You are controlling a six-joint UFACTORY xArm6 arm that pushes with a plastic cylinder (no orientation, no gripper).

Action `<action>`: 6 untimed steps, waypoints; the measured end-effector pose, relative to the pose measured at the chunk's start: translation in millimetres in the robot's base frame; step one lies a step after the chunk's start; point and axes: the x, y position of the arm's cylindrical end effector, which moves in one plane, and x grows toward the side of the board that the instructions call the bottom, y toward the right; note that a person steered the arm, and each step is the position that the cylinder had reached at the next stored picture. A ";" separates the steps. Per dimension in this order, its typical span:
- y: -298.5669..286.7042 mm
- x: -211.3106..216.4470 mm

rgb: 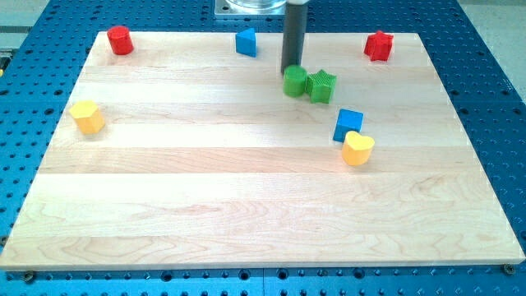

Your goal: Place the green circle at the bottom left of the heart

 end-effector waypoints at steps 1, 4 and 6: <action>-9.2 93.3; -13.8 71.8; 64.8 153.2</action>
